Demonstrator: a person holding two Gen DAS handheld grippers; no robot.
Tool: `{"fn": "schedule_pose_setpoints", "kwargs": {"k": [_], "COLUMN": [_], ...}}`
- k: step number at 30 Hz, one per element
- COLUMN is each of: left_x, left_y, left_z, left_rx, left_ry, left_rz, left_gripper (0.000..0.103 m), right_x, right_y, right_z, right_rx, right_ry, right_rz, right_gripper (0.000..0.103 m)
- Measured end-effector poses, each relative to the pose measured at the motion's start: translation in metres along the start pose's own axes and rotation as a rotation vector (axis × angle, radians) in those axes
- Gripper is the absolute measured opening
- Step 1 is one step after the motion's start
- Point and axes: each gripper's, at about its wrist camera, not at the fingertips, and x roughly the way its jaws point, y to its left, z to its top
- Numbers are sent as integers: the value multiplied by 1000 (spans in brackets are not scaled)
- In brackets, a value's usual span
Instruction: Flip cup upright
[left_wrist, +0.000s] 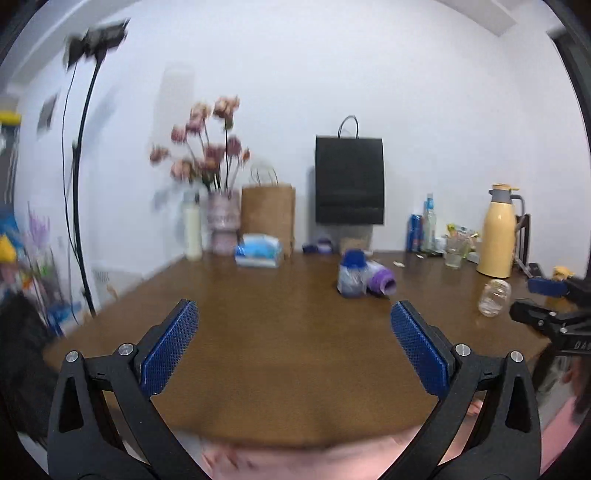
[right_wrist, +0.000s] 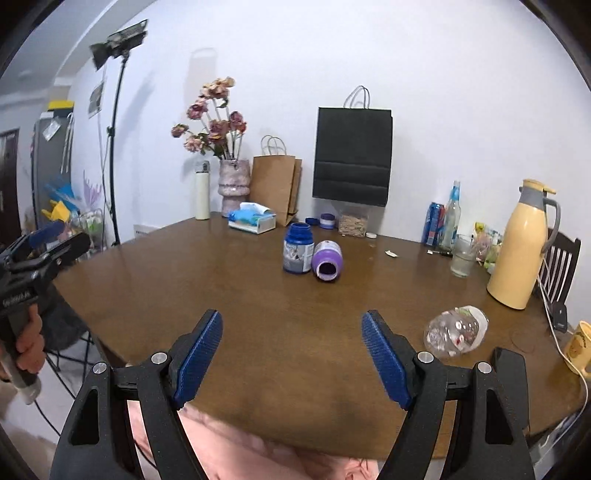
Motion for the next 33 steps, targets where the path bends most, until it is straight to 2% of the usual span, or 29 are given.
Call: {"fn": "schedule_pose_setpoints", "kwargs": {"k": [4,6,7,8,11,14,20,24,33], "left_x": [-22,-26,-26,-26,-28,-27,-41,-53,-54], "left_y": [1,2,2,3,0,-4,-2,-7,-12], "left_z": [-26,-35,-38,-41,-47,-47,-42,-38,-37], "left_rx": [-4,-17,-24,-27,-7,30,20,42,67], "left_ry": [-15,8,45,68,80,88,64,-1,-17], "left_rz": [73,64,60,50,39,37,25,12,-11], "left_gripper": [103,103,103,103,103,103,103,103,103], "right_x": [-14,-11,-10,-12,-27,-35,-56,-67,-59], "right_y": [3,10,17,22,39,46,52,57,55], "right_z": [-20,-31,-36,-40,-50,-57,-54,-52,-50], "right_rx": [114,143,138,123,80,95,105,82,104], "right_ry": [-34,24,55,57,-3,-26,-92,-139,-116], "right_rz": [51,21,13,11,-37,-15,25,18,11], "right_gripper": [83,83,83,83,83,83,83,83,83]}}
